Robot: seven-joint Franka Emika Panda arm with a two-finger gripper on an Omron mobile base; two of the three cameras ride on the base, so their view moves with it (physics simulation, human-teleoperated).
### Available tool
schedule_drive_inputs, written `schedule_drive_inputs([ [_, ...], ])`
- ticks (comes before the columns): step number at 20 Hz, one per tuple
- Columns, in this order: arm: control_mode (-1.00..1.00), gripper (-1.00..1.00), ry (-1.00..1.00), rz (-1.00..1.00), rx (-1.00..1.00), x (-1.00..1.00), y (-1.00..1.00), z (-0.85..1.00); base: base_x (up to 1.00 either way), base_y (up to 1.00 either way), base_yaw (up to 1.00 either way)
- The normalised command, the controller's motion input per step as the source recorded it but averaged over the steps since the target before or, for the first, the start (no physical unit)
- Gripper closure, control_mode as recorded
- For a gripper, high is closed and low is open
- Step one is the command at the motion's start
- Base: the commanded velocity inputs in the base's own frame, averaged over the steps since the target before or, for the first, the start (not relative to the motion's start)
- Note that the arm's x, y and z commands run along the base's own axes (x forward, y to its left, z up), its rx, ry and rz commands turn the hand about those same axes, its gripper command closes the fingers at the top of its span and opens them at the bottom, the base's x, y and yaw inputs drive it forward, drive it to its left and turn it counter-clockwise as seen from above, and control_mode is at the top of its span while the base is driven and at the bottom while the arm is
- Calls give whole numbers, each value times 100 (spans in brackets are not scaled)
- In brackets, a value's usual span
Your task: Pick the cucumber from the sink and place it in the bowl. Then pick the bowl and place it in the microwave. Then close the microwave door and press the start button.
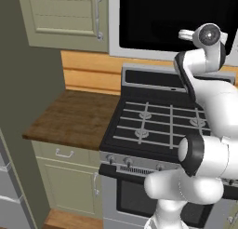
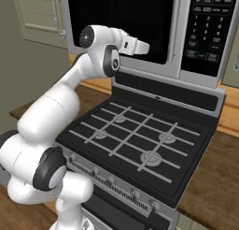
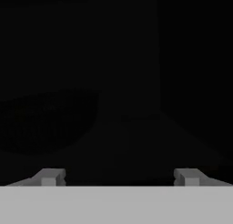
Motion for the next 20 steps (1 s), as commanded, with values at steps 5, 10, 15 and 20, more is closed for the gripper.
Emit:
schedule_drive_inputs([
  [5, -100, -100, -13, 13, 10, 67, -43, -16, 0, 0, 0],
  [10, -100, -100, -4, 9, 4, -20, -6, 11, 0, 0, 0],
  [15, -100, -100, 0, 0, -2, -99, 17, 37, 0, 0, 0],
  [20, -100, 100, -1, 0, -5, -100, 20, 13, 0, 0, 0],
])
